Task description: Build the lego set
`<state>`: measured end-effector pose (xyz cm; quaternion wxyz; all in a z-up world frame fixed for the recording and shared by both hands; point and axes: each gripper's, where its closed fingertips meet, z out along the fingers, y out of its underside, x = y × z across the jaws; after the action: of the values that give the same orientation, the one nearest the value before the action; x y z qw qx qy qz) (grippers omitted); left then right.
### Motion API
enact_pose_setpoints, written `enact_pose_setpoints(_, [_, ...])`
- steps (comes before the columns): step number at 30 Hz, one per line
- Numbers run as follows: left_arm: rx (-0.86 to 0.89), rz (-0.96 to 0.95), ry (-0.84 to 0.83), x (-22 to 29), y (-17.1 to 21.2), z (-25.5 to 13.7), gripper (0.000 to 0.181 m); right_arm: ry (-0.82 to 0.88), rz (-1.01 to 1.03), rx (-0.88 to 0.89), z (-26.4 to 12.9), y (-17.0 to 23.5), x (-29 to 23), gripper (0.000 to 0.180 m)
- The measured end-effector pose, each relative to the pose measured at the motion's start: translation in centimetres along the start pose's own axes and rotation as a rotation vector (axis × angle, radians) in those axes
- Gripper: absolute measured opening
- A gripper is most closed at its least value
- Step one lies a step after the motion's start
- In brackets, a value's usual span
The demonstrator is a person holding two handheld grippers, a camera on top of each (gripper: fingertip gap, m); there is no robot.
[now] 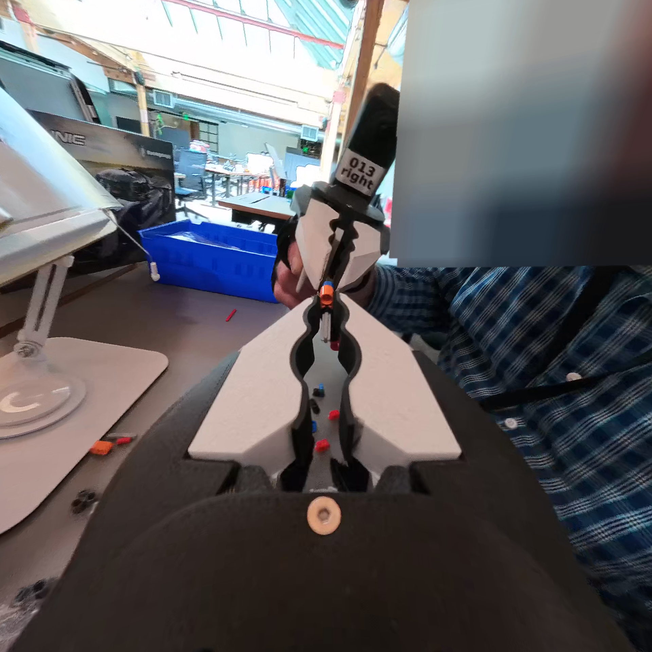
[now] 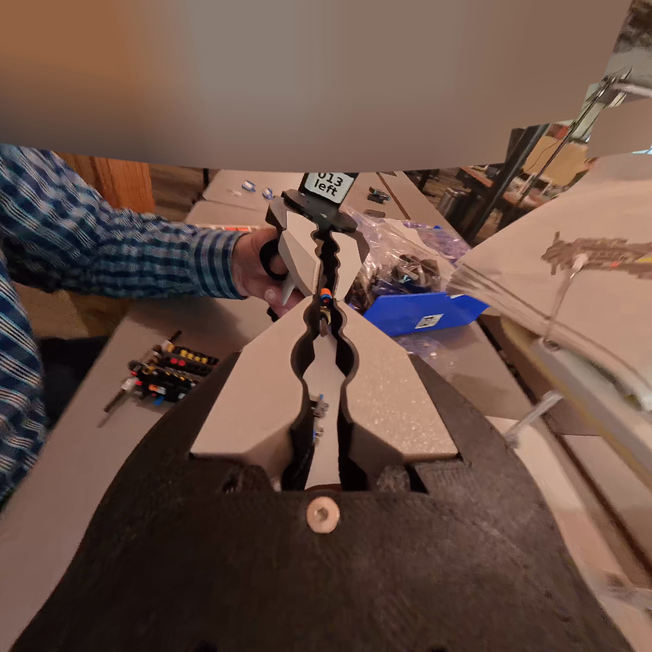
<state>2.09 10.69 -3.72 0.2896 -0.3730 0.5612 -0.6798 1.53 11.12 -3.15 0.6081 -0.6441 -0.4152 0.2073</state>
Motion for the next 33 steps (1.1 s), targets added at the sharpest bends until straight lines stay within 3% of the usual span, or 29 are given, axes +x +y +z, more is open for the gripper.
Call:
enact_pose_setpoints(18, [-0.118, 0.270, -0.216, -1.5, 0.7, -0.2, 0.005, -0.088, 0.675, 0.173, 0.0, 1.2, 1.3, 0.000])
enact_pose_setpoints(20, [-0.072, 0.314, -0.142, 0.3, 0.0, 0.1, 0.004, -0.036, 0.739, 0.198, -0.7, 1.7, 2.7, 0.000])
enact_pose_setpoints(23, [-0.147, 0.324, -0.258, -1.8, 0.8, -0.1, 0.005, -0.016, 0.648, 0.172, -0.9, 1.7, 2.3, 0.000])
enact_pose_setpoints(26, [-0.055, 0.227, -0.212, -2.1, -0.1, -1.0, 0.004, -0.030, 0.594, 0.181, -1.3, 1.2, 2.1, 0.000])
enact_pose_setpoints(30, [-0.024, 0.194, -0.165, -1.7, -0.1, -0.7, 0.005, -0.021, 0.522, 0.097, -0.1, 2.0, 1.3, 0.022])
enact_pose_setpoints(33, [-0.004, 0.186, -0.141, -1.3, -0.2, -0.2, 0.005, -0.057, 0.528, 0.074, 0.5, 2.2, 0.7, 0.016])
